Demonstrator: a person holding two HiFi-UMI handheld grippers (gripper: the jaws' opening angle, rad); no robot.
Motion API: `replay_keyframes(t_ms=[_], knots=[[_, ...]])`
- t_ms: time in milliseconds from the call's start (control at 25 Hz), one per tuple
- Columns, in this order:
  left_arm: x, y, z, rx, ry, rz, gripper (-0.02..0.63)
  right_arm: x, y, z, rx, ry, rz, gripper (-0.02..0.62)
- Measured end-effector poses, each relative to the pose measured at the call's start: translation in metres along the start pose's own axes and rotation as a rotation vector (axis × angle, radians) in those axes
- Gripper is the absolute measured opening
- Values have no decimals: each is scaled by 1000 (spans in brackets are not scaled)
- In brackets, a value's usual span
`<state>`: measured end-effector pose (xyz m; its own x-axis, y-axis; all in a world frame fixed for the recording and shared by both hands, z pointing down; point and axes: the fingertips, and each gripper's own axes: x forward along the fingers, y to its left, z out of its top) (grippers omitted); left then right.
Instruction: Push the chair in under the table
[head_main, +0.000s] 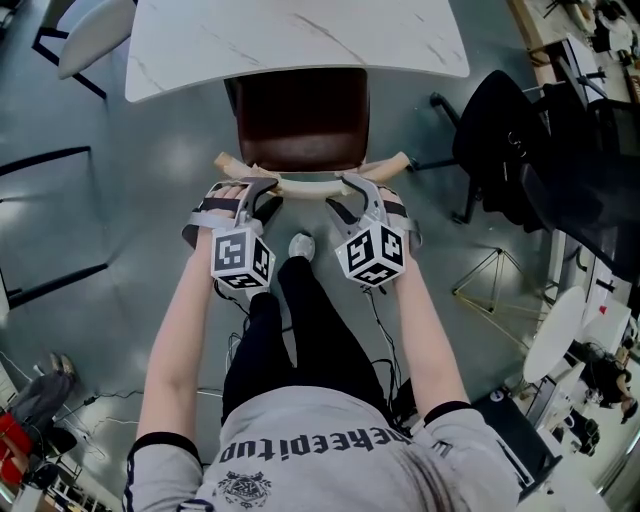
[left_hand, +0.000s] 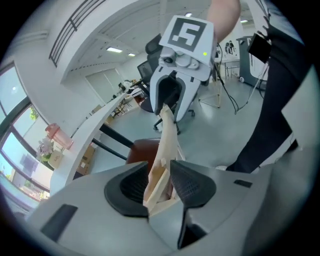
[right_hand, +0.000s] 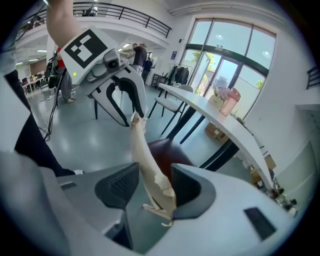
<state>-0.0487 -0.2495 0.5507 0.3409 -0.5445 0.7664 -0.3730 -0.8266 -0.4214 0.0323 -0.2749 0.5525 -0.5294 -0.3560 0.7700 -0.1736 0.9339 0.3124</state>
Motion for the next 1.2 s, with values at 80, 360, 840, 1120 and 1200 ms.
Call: replay_keyframes(t_ms=[80, 360, 840, 1120, 1200], knots=[[-12, 2, 0, -55, -22, 29, 117, -9, 2, 11, 35, -33, -30, 167], [-58, 0, 14, -194, -133, 98, 33, -52, 16, 59, 227, -168, -56, 11], [-164, -1, 75, -455, -453, 126, 15, -148, 47, 142, 413, -410, -136, 11], [-223, -4, 100, -484, -597, 145, 15, -192, 66, 166, 429, -473, -203, 11], [-243, -4, 109, -489, -636, 154, 15, -207, 73, 172, 437, -488, -216, 9]])
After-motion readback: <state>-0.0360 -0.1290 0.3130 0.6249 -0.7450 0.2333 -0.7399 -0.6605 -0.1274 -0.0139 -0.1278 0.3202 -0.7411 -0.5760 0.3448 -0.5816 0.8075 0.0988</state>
